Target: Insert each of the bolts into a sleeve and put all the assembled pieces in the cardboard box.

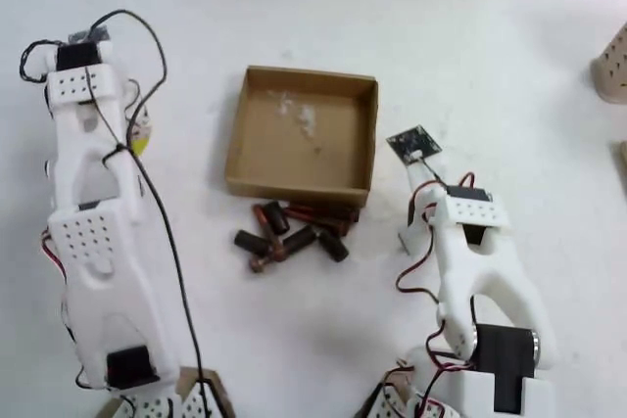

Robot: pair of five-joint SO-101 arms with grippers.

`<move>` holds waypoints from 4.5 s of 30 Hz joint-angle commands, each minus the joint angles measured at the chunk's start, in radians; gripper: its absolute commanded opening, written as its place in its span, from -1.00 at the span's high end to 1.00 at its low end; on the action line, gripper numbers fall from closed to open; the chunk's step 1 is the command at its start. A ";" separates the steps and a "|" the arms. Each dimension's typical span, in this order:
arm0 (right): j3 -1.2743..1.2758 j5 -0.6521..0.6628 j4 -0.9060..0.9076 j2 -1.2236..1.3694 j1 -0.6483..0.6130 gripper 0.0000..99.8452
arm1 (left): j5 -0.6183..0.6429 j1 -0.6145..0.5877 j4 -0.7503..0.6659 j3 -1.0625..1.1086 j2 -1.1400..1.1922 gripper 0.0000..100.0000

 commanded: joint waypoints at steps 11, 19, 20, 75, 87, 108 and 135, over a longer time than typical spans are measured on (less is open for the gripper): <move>-0.041 0.011 -0.001 0.001 0.004 0.96 | -0.107 -0.035 -0.351 0.569 -0.420 0.96; -0.041 0.008 -0.001 0.001 0.004 0.96 | -0.109 -0.030 -0.767 1.204 -0.865 0.96; -0.041 0.006 -0.001 0.001 0.004 0.96 | -0.109 -0.030 -0.802 1.264 -0.908 0.96; 0.371 -0.569 -0.727 -0.550 -0.487 0.97 | -0.224 -0.097 -1.206 1.777 -1.132 0.95; 0.680 -0.678 -1.343 -0.550 -0.627 0.97 | -0.224 -0.088 -1.263 1.801 -1.132 0.95; 0.798 -0.678 -1.704 -0.538 -0.774 0.97 | -0.224 -0.082 -1.261 1.801 -1.132 0.95; 0.582 -0.680 -2.522 0.453 -0.989 0.97 | -0.224 -0.070 -1.333 1.804 -1.139 0.96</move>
